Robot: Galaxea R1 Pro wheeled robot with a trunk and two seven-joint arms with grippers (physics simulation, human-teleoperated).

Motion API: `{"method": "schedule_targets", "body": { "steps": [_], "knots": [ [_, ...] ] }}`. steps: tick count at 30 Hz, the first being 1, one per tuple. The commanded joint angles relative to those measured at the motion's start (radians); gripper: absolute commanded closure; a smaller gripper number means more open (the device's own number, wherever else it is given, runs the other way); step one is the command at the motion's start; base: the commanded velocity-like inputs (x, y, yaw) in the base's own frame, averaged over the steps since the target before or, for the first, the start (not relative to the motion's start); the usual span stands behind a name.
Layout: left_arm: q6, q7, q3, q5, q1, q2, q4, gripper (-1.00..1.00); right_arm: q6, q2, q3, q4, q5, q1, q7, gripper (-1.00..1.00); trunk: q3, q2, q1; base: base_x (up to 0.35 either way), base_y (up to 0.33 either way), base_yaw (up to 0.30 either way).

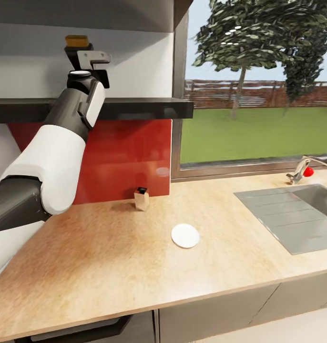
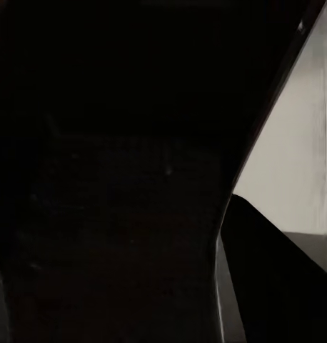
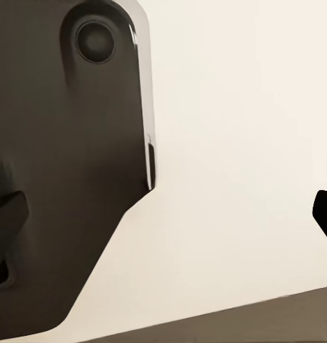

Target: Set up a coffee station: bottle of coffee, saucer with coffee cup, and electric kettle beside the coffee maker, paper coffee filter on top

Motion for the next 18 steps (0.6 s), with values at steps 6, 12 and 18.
{"method": "schedule_targets", "body": {
  "steps": [6,12,18],
  "knots": [
    [0.007,0.0,0.0,-0.008,-0.001,-0.002,-0.001,1.0,-0.004,0.001,0.001,0.001,-0.006,-0.001,0.0,-1.0,-0.002,-0.002,0.001,0.0,0.0,-0.262],
    [0.007,0.002,0.0,-0.009,-0.001,-0.003,-0.001,1.0,-0.004,0.001,0.001,0.001,-0.006,-0.001,0.0,-1.0,-0.002,-0.002,0.001,0.0,-0.003,-0.263],
    [0.007,0.003,0.0,-0.008,-0.001,-0.003,0.0,1.0,-0.004,0.001,0.001,0.001,-0.006,-0.001,-0.001,-1.0,-0.002,-0.002,0.001,0.0,-0.088,-0.263]
  ]
}}
